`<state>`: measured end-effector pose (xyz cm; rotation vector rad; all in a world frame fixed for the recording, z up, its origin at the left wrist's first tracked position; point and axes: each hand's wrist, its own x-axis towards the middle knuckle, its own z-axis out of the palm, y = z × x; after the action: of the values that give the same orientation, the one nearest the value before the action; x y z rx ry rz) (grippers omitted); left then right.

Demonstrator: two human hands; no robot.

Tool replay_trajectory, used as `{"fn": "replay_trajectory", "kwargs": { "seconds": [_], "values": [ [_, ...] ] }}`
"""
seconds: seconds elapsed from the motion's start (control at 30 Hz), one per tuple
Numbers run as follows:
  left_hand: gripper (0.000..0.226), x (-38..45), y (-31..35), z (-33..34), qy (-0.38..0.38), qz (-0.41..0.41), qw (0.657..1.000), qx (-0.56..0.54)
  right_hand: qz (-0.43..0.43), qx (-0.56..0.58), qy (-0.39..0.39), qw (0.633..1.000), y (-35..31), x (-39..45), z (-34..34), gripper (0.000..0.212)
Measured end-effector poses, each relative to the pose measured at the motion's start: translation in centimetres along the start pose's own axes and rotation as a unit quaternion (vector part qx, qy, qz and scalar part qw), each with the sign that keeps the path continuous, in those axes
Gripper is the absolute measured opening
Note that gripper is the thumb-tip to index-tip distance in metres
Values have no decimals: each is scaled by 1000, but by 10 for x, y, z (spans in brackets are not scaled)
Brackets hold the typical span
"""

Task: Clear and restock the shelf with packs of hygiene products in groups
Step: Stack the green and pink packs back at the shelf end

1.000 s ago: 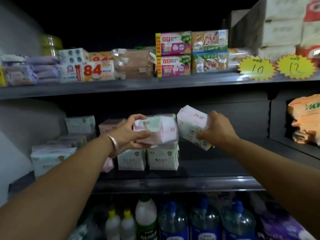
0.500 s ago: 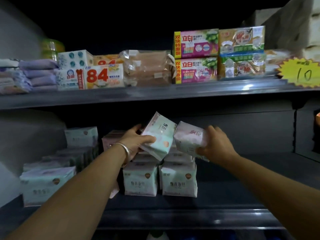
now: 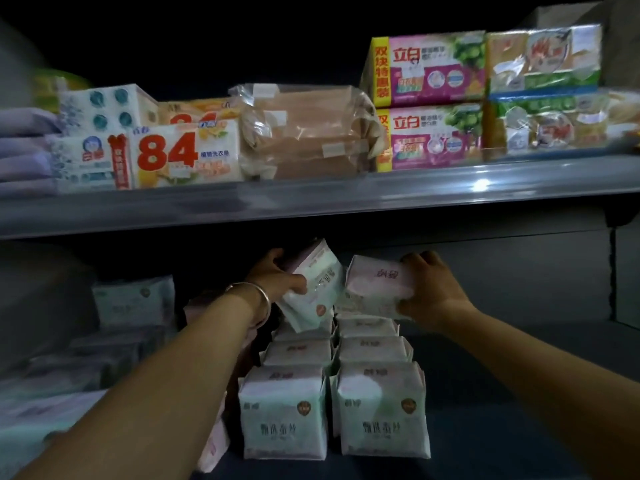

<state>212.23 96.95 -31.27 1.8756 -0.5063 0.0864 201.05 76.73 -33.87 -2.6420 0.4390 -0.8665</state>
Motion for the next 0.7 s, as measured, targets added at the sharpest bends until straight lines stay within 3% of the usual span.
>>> {"fn": "replay_trajectory", "kwargs": {
  "seconds": [0.07, 0.17, 0.2, 0.33, 0.47, 0.57, 0.7],
  "values": [
    [81, 7, -8, 5, 5, -18, 998, -55, -3, -3, -4, 1000, 1, 5, 8, 65],
    [40, 17, -20, 13, 21, -32, 985, -171, -3, -8, -1, 1000, 2, 11, 19, 62],
    [38, 19, -24, 17, 19, -34, 979, -199, 2, -5, 2, 1000, 2, 13, 22, 63],
    [67, 22, -34, 30, 11, -35, 957, -287, 29, 29, 12, 999, 4, 18, 30, 71],
    [100, 23, -40, 31, -48, -42, 955, -290, 25, 26, 21, 999, 12, 18, 36, 67],
    [55, 13, -35, 26, -106, -46, 959, -258, 24, 28, 23, 999, 14, 16, 37, 67],
    [40, 16, -35, 27, -68, -57, 958, -272, 22, 17, 29, 999, 11, 17, 33, 67]
  ]
}}
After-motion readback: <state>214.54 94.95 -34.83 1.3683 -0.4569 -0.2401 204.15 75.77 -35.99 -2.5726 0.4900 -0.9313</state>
